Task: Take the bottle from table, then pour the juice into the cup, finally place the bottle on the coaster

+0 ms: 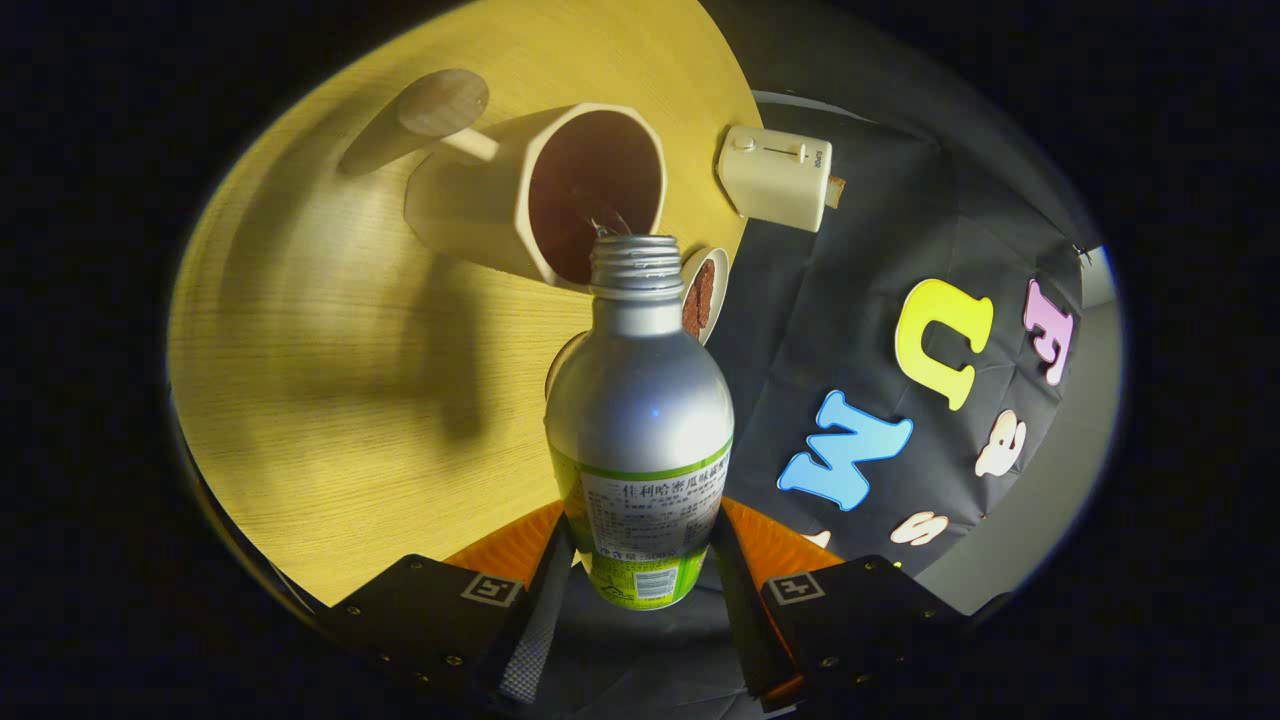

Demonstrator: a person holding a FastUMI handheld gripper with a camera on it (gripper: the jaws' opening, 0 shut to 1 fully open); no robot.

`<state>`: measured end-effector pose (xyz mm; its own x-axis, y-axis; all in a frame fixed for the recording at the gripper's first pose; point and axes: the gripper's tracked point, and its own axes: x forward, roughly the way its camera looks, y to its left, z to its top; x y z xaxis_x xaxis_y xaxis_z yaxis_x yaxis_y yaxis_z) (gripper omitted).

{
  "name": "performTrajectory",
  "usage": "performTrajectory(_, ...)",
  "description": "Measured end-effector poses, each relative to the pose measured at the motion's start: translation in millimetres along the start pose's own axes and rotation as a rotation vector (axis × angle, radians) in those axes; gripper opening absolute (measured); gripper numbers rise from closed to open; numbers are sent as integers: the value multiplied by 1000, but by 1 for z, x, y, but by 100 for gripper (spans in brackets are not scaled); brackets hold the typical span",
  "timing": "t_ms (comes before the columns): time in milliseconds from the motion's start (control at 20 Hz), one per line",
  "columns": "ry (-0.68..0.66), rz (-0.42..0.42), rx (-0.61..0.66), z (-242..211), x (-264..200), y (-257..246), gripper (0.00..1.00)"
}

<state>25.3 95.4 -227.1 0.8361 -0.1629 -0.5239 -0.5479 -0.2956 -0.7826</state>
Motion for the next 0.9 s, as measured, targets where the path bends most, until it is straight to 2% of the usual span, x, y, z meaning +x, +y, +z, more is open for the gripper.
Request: performTrajectory(900, 17, 4, -131, 4, 7, -19, 74)
